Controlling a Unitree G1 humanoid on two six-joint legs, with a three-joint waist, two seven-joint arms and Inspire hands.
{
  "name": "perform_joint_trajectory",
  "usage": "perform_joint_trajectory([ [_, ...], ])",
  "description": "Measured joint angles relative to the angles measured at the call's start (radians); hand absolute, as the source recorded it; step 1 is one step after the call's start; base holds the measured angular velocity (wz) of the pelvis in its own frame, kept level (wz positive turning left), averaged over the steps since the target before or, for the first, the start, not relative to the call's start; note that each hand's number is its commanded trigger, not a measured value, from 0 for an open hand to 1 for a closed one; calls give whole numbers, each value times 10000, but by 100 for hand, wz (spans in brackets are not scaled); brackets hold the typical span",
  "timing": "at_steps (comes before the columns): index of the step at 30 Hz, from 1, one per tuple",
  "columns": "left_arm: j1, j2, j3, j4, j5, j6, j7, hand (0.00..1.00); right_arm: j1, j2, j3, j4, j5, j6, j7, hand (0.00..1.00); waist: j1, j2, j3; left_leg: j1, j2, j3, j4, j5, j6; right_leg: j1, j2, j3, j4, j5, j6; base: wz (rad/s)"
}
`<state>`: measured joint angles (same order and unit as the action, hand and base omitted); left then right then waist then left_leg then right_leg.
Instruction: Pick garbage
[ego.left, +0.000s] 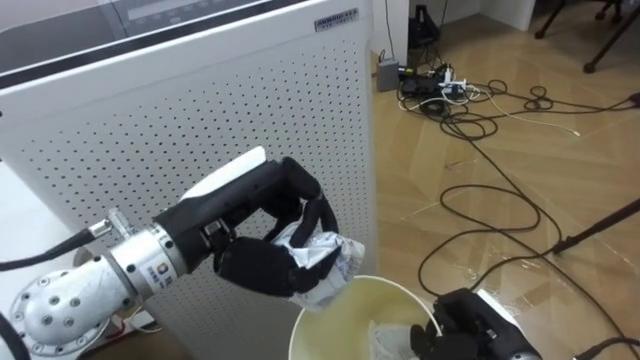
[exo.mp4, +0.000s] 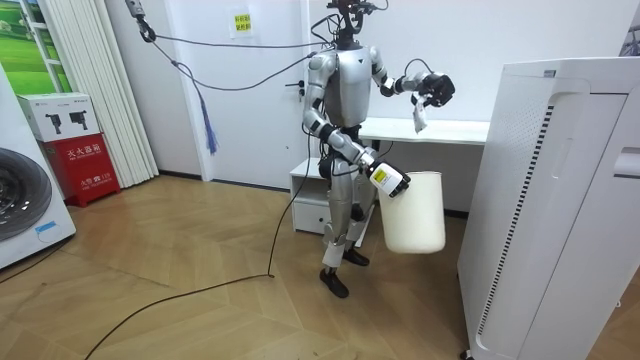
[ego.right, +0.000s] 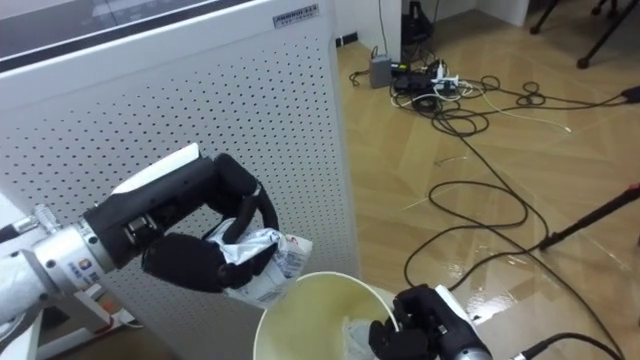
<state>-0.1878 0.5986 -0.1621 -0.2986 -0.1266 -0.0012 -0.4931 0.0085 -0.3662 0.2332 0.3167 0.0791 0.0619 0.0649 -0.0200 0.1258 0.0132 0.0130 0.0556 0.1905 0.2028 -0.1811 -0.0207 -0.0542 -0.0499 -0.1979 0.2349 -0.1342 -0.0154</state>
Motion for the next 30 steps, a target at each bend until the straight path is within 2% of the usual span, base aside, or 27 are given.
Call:
perform_joint_trajectory([
  [8, 549, -87, 10, 210, 49, 2, 115, 100, 0, -51, -3, 4, 93, 0, 10, 100, -31, 18, 19, -20, -29, 15, -43, 1, 1, -48, 2, -11, 13, -37, 1, 0],
  [10, 718, -198, 1, 236, 113, 1, 140, 100, -1, -50, -1, 5, 133, 0, 9, 100, -55, 15, 22, -11, -45, 17, -45, 1, 2, -63, -10, 15, 35, -59, 11, 0],
  [13, 1022, -536, -142, 620, 125, -62, 437, 100, -14, -17, 15, 6, 190, -19, -48, 100, -70, -15, 42, -51, -56, 34, -61, 3, 4, -197, -23, 63, 133, -79, 5, -6],
  [15, 1064, -826, -389, 1055, 151, -61, 533, 100, -29, 48, 19, 3, 368, -50, -219, 100, -118, -87, 77, -210, -72, 31, -49, 11, 18, -385, -53, 48, 235, -104, 1, 0],
  [18, 1088, -1022, -686, 1397, 233, -63, 537, 100, -51, 144, 20, 3, 381, -81, -280, 100, -231, -157, 106, -368, -81, 18, -41, 14, 23, -529, -55, 17, 236, -105, 2, 0],
  [22, 1095, -1143, -878, 1658, 223, -107, 533, 100, -57, 209, 20, 1, 378, -134, -177, 100, -305, -247, 119, -500, -87, 30, -40, 15, 23, -706, -36, 54, 256, -105, 2, -4],
  [27, 1103, -1495, -1004, 2445, 263, -153, 548, 100, -76, 201, 99, 2, 378, -195, -195, 100, -309, -284, 116, -539, -93, 39, -48, 14, 23, -869, -8, 186, 381, -105, 2, -9],
  [30, 1104, -1523, -1205, 2715, 312, -152, 666, 100, -75, 202, 136, 5, 378, -203, -204, 100, -328, -334, 145, -549, -88, 39, -48, 14, 23, -881, -8, 189, 380, -105, 2, -1],
])
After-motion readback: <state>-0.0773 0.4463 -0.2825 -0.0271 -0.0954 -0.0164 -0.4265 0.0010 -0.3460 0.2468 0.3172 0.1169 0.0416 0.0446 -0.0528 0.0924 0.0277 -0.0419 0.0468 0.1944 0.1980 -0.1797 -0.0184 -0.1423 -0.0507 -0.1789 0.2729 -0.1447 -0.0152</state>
